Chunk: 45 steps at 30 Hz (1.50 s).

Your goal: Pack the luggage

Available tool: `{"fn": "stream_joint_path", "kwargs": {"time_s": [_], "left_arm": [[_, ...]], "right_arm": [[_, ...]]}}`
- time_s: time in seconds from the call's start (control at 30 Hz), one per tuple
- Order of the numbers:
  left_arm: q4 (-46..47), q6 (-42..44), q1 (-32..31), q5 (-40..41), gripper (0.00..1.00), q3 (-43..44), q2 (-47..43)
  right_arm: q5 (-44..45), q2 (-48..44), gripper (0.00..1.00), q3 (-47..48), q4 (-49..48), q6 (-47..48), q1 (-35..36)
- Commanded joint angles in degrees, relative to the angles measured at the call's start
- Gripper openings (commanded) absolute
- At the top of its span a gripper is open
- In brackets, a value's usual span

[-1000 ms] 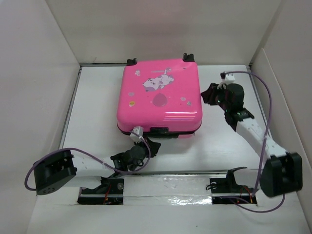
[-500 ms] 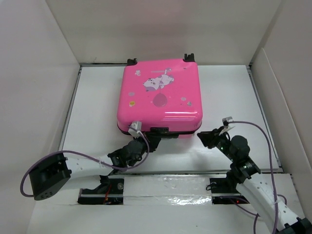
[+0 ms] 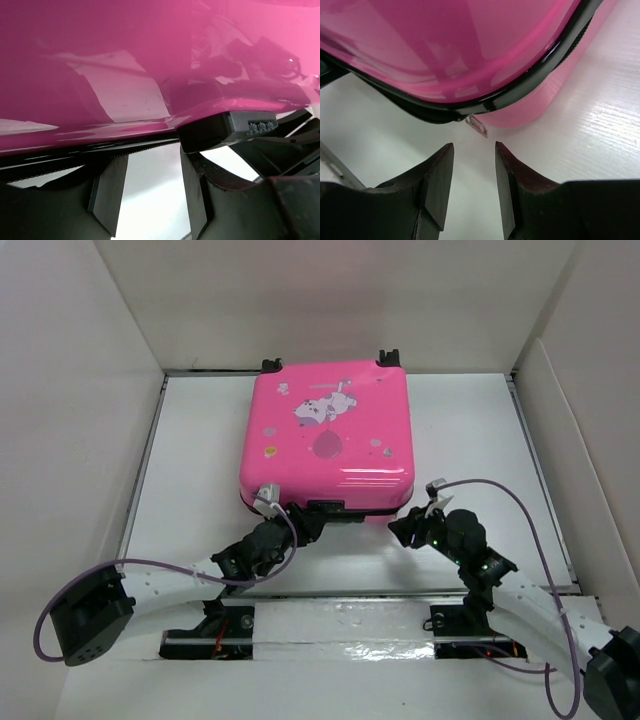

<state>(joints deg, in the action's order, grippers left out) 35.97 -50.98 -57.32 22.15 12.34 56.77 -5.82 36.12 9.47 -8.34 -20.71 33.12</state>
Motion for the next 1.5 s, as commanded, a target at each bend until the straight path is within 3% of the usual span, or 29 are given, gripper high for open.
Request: {"fn": "stream_joint_path", "kwargs": {"time_s": [0.0, 0.2, 0.4, 0.53, 0.57, 0.7, 0.97, 1.17, 1.47], "left_arm": [[-3.28, -1.76, 2.12, -0.53, 0.43, -0.12, 2.72], [-3.62, -1.75, 2.12, -0.62, 0.41, 1.11, 5.01], [-4.41, -2.63, 2.12, -0.79, 0.41, -1.0, 2.12], [-4.24, -3.69, 2.12, 0.17, 0.42, -3.02, 0.71], [-3.8, -3.51, 2.12, 0.35, 0.42, -3.02, 0.71], [-2.4, -2.37, 2.12, 0.79, 0.43, -0.3, 4.21], [7.62, 0.53, 2.12, 0.35, 0.45, 6.38, 14.5], [10.61, 2.29, 3.17, -1.58, 0.45, 12.79, 21.7], [13.69, 2.2, 3.18, -5.36, 0.45, 20.0, 29.53]], "right_arm": [[5.03, 2.9, 0.43, 3.44, -10.09, 1.64, 1.76], [12.94, 7.65, 0.42, 3.53, -16.17, 0.94, 5.01], [17.33, 6.61, 0.39, 1.08, -21.71, 0.06, 8.27], [18.92, 5.02, 0.22, 0.63, -22.69, -0.82, 8.27], [19.18, 5.19, 0.14, 0.72, -22.34, -0.65, 8.27], [17.87, 5.89, 0.0, 1.25, -21.9, -1.0, 8.27], [17.33, 6.07, 0.0, 2.74, -15.84, -2.93, 14.93], [26.45, 4.49, 0.0, 2.74, -9.78, -7.14, 22.67], [38.52, 5.71, 0.0, 5.46, -9.68, -12.69, 29.45]]}}
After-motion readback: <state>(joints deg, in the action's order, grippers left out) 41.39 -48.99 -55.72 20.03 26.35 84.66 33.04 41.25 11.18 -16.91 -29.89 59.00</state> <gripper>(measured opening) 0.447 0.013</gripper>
